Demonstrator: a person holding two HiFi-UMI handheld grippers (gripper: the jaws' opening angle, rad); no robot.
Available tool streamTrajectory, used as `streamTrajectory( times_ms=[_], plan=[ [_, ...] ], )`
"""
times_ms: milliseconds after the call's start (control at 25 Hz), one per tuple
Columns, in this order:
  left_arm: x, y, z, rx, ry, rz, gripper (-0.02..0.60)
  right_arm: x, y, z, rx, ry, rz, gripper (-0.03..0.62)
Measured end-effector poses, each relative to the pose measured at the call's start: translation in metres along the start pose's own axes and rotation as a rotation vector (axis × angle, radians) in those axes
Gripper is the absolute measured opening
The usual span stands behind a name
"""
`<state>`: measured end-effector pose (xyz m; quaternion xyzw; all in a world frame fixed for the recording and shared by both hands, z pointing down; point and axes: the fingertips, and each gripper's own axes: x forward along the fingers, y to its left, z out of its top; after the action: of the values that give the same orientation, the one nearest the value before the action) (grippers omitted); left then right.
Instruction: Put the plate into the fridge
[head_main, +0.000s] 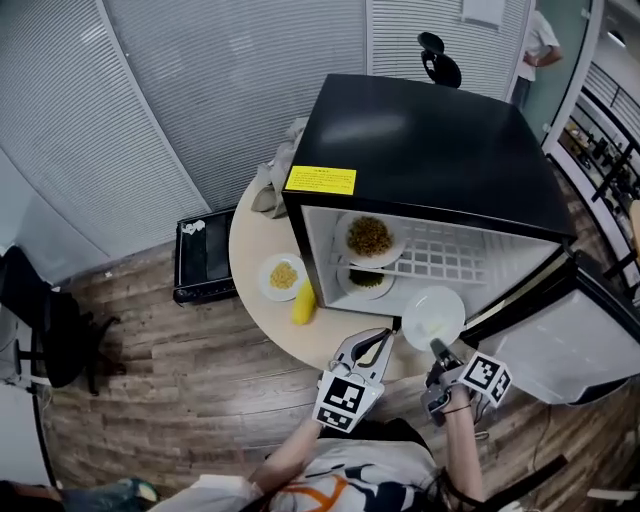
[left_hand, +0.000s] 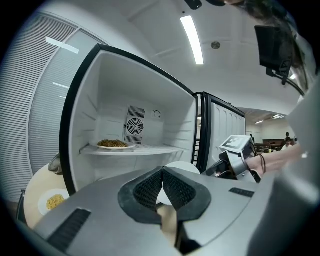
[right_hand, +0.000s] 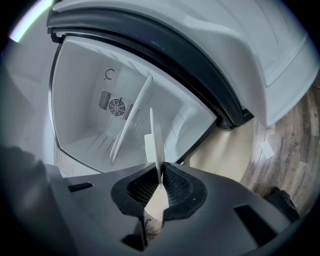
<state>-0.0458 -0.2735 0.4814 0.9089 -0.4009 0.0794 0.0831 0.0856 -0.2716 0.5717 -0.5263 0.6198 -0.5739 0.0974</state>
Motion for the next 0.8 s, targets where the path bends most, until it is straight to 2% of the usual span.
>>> streamTrajectory(
  times_ms=[280, 520, 800],
  plan=[
    [-0.004, 0.015, -0.001, -0.005, 0.002, 0.055, 0.012, 0.043, -0.01, 0.018, 0.11, -0.016, -0.012, 0.026],
    [0.0, 0.023, 0.003, -0.017, -0.008, 0.109, 0.012, 0.078, -0.03, 0.024, 0.182, -0.085, -0.052, 0.025],
    [-0.004, 0.028, 0.001, -0.022, 0.002, 0.151, 0.012, 0.104, -0.033, 0.046, 0.125, -0.169, -0.099, 0.026]
  ],
)
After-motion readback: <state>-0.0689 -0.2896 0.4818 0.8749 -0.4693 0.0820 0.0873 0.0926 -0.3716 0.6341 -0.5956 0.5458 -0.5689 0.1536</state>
